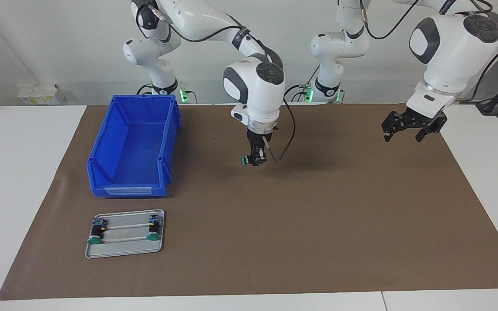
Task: Place and press button with both arms
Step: 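Carry the green button with the right gripper to the table middle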
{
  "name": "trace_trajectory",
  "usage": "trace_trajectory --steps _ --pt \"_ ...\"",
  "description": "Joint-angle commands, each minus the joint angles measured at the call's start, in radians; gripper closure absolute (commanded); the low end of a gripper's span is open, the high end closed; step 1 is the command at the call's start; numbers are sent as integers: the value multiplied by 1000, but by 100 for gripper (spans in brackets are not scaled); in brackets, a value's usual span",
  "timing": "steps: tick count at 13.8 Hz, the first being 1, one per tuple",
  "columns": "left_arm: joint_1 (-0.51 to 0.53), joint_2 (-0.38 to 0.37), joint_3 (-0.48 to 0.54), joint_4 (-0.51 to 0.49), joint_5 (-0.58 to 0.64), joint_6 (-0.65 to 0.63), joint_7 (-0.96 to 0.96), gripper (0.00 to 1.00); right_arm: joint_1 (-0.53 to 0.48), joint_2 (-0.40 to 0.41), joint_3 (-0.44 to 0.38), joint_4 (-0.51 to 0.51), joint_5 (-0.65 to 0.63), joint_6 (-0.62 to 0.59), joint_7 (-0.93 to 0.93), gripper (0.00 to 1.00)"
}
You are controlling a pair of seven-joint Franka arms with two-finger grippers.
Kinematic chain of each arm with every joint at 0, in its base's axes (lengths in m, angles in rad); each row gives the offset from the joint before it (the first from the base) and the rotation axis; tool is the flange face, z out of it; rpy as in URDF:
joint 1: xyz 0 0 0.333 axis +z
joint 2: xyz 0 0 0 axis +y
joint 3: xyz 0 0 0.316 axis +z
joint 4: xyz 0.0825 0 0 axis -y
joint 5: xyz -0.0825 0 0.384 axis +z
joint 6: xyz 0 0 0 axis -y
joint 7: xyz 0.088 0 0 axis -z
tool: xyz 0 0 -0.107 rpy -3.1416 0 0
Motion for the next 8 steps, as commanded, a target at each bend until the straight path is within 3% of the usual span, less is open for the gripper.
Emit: trace_trajectory --steps 1,8 --pt "-3 -28 2 -36 19 17 -1 0 18 139 10 135 -21 54 209 100" --pt "-3 -28 4 -36 20 17 -1 0 94 160 21 48 -21 256 288 100"
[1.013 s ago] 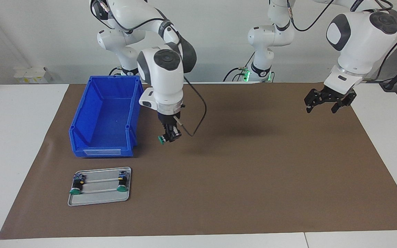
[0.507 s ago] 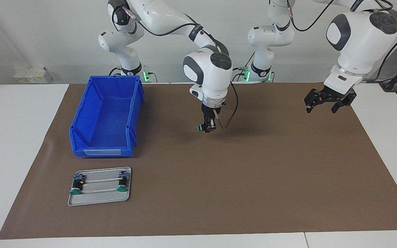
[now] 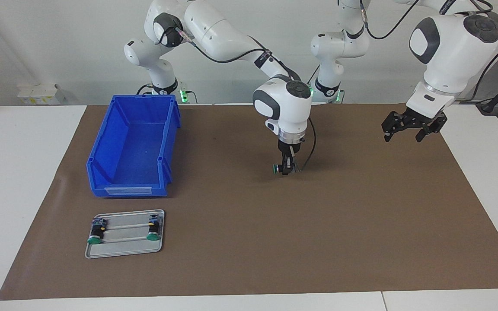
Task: Place and press button with both arms
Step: 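Carry the green button with the right gripper to the table middle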
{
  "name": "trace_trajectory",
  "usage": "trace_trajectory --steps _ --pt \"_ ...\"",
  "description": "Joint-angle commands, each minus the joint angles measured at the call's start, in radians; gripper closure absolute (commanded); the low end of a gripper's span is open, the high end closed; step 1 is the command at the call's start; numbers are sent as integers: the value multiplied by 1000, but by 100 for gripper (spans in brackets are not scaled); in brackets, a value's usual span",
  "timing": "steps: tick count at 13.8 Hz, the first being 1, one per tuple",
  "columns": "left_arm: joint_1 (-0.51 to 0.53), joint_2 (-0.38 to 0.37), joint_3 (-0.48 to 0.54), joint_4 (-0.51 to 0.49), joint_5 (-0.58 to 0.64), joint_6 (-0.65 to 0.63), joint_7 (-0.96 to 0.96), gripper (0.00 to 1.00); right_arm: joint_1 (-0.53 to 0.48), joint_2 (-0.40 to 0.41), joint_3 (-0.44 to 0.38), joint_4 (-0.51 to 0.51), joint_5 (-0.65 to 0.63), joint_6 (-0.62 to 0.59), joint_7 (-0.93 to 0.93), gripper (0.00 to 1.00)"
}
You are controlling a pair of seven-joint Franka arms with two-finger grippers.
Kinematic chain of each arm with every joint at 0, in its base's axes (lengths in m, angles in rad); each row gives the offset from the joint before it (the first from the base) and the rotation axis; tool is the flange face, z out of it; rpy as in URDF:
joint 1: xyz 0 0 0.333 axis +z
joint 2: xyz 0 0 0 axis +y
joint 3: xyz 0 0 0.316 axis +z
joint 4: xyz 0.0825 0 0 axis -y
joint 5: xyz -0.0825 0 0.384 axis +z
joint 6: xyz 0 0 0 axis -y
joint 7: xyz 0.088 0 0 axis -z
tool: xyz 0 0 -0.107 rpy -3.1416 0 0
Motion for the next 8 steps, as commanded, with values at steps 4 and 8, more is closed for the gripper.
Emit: trace_trajectory --steps 4,8 --pt "-3 -28 2 -36 20 17 -1 0 41 27 15 -44 -62 87 35 100" --pt "-3 -28 4 -36 20 17 -1 0 47 26 15 -44 -82 93 25 0"
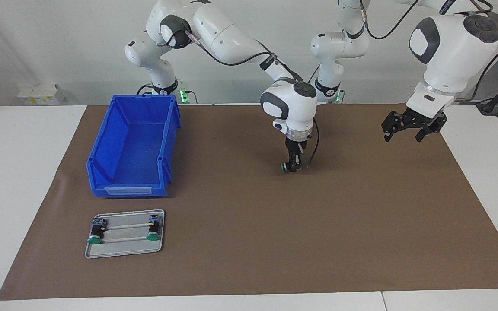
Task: Place and press button with both arms
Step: 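Carry the green button with the right gripper to the table middle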
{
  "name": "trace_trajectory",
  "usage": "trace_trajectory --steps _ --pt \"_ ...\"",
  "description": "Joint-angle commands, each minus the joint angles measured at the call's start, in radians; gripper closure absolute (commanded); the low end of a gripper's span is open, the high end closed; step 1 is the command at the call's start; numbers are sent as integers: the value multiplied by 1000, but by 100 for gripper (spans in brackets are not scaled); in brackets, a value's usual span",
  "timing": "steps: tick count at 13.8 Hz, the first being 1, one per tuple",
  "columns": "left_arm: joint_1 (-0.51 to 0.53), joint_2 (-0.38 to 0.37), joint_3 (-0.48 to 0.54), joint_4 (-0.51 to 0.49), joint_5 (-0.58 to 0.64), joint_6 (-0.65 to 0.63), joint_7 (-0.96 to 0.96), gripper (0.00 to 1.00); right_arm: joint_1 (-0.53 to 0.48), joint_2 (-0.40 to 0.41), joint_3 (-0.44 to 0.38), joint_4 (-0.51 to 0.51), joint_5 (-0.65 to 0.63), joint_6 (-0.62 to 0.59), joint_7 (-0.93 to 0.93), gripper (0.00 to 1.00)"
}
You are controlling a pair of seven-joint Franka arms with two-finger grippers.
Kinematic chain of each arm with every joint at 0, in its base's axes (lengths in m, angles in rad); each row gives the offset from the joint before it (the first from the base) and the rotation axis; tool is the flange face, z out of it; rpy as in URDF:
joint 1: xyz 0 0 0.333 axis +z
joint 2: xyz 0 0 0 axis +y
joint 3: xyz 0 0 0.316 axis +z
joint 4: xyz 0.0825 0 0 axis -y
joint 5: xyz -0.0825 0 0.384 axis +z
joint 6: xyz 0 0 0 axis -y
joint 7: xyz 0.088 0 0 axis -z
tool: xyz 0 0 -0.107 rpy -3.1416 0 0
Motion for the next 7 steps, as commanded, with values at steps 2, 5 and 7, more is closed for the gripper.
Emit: trace_trajectory --steps 2,5,7 --pt "-3 -28 4 -36 19 17 -1 0 1 -9 13 -8 -70 13 -15 0" --pt "-3 -28 4 -36 19 17 -1 0 -2 -63 11 -10 -90 -55 -159 0" --pt "-3 -28 4 -36 20 17 -1 0 -46 -138 13 -42 -91 -89 -325 0"
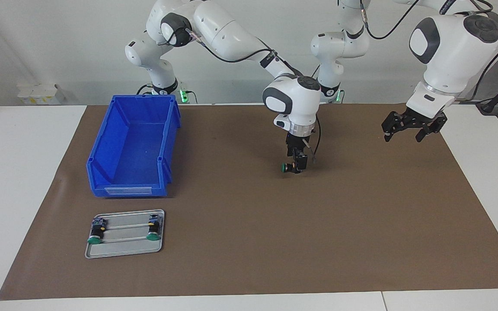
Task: Place and press button with both arms
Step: 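Carry the green button with the right gripper to the table middle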
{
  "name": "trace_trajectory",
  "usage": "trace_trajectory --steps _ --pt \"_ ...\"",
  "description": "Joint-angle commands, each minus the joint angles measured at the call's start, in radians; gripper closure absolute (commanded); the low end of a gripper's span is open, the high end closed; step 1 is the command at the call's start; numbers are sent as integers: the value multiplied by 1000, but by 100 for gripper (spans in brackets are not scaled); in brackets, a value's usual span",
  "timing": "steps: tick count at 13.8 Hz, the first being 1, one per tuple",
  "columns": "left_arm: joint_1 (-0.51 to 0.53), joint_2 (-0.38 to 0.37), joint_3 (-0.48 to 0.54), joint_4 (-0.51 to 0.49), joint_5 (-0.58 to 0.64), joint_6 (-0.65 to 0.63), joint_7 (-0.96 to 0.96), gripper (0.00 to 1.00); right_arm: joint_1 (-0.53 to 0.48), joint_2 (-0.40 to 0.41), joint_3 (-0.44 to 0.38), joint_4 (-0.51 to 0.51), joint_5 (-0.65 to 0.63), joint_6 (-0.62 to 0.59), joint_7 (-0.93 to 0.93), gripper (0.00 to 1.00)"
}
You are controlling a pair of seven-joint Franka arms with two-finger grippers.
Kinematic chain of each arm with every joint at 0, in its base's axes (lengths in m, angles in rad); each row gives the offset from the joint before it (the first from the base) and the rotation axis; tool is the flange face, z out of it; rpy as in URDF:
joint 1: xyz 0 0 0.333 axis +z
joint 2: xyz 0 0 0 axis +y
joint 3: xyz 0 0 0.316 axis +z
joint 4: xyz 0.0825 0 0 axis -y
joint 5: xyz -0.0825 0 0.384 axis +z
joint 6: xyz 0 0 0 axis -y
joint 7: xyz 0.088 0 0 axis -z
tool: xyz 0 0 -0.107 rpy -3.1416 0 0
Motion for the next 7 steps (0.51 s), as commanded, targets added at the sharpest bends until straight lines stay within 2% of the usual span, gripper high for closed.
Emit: trace_trajectory --steps 1,4,7 --pt "-3 -28 4 -36 19 17 -1 0 -84 -153 13 -99 -19 -26 -204 0" --pt "-3 -28 2 -36 20 17 -1 0 -202 -329 15 -243 -7 -26 -541 0" --pt "-3 -28 4 -36 19 17 -1 0 -348 -412 15 -266 -4 -101 -992 0"
